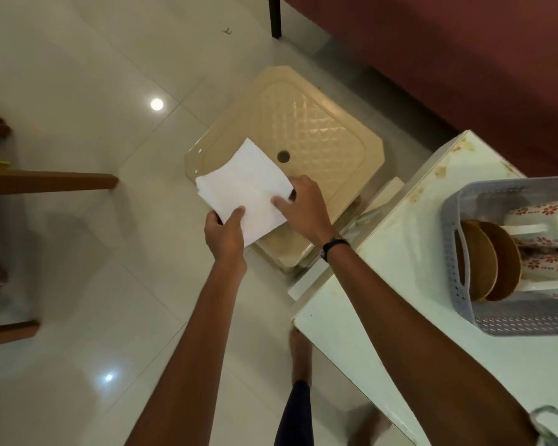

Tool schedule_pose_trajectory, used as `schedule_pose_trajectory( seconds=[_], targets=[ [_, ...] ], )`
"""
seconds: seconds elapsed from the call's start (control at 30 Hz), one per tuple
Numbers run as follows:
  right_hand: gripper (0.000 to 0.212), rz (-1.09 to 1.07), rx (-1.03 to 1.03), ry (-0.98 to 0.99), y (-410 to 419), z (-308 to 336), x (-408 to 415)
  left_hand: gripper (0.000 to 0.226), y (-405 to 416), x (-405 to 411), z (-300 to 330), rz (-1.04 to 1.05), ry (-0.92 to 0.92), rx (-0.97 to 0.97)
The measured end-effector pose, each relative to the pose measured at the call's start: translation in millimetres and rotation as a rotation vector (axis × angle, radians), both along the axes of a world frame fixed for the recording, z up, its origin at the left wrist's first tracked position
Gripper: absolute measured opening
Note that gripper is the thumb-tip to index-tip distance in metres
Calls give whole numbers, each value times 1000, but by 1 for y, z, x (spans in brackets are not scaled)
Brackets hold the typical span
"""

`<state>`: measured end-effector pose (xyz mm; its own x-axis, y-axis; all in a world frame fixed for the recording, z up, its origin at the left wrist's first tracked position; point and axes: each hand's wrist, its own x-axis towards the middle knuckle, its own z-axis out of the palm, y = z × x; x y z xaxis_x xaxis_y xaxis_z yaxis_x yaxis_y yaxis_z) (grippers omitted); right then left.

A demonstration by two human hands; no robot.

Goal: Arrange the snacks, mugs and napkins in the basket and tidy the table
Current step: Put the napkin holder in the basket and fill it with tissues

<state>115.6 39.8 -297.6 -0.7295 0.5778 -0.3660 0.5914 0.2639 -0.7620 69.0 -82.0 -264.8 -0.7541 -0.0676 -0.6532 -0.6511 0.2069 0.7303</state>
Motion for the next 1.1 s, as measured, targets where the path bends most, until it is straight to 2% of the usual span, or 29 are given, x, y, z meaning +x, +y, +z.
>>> schedule_pose_trajectory(
  seconds=[0.1,0.17,0.27,0.33,0.4,0.43,0.53,0.63,0.7,0.8,0.87,0.97,1.1],
  targets=[
    [36,-160,-161,66,-1,9,23,28,7,5,16,-136,12,93],
    [44,-346,-350,122,-1,18,41,30,14,10,26,-186,-26,184],
    [44,-620,-835,291,3,38,70,39,30,23,36,-235,-73,329],
    [47,-748,-1186,510,7,49,91,40,45,38,45,-256,-91,416],
    [46,-781,-1322,694,10,62,111,38,59,56,53,-305,-113,478],
    [45,-765,-1286,740,12,67,119,38,65,66,56,-344,-126,502],
    [42,-736,-979,725,26,84,145,42,80,96,66,-481,-133,559],
    [48,-741,-774,628,50,103,186,41,87,120,75,-600,-180,651],
    [43,-641,-657,534,69,117,221,44,90,131,80,-626,-260,690],
    [37,-440,-638,447,95,139,274,64,99,150,90,-702,-363,660],
    [37,-352,-631,369,106,151,301,64,109,166,96,-827,-317,624],
    [25,-353,-576,322,117,157,332,64,123,197,102,-967,-266,612],
    [27,-414,-509,266,120,160,360,81,132,229,100,-938,-376,674]
  ],
)
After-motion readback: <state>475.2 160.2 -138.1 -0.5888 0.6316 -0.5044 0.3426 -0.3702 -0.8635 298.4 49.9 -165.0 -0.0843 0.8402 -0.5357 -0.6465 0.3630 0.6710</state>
